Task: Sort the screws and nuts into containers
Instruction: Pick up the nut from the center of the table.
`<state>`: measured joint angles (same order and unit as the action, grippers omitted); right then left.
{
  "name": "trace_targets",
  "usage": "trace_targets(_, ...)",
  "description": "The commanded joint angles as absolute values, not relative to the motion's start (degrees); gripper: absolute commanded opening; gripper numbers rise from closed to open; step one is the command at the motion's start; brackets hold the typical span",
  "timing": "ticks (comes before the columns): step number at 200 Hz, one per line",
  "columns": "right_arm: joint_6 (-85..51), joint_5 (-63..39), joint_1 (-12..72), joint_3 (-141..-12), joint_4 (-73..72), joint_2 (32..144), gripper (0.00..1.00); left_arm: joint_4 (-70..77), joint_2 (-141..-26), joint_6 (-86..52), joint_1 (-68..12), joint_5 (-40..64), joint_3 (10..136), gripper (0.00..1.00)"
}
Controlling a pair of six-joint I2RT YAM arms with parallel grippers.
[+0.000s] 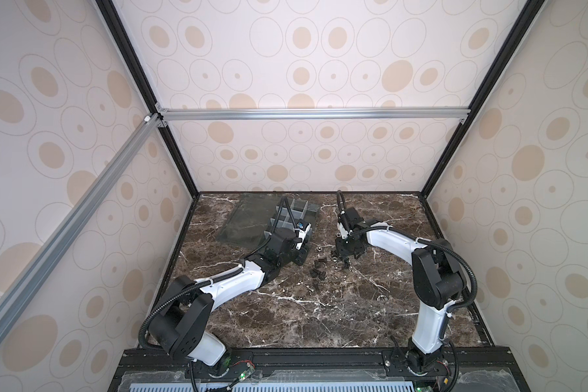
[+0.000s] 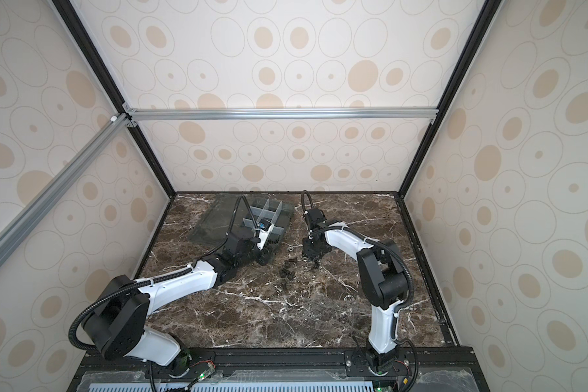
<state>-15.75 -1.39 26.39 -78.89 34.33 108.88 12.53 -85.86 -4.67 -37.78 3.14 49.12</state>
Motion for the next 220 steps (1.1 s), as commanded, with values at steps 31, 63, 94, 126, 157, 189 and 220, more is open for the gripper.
trace_targets(31,-15.3,-2.0,27.3,-85.3,35.6,115.4,0.30,12.0,-86.2,-3.3,-38.1,2.0,51.7,0.54)
trace_targets(63,-15.1,-1.3,27.3,-87.2,37.1,118.2,0.30,11.8,-85.3,-3.3,-38.1,1.5,51.1,0.55)
trace_targets(94,-15.2,-0.1,27.3,-86.1,36.9,118.3,0.29,11.8,-84.7,-3.4,-38.1,1.2,50.7,0.55)
trace_targets(126,-14.4,-0.6,27.3,-85.9,36.5,119.4,0.29,12.3,-84.5,-3.5,-38.1,1.2,50.3,0.55)
trace_targets(157,-13.8,-1.1,27.4,-87.9,37.2,121.7,0.28,12.3,-84.1,-3.4,-38.1,1.0,50.4,0.55)
trace_targets(189,-13.6,-1.8,27.7,-88.1,37.2,122.2,0.25,12.3,-83.5,-3.4,-38.1,0.7,50.1,0.55)
trace_targets(220,-14.1,-1.1,27.9,-87.7,36.8,120.5,0.17,12.4,-83.3,-3.3,-38.1,0.3,50.2,0.55)
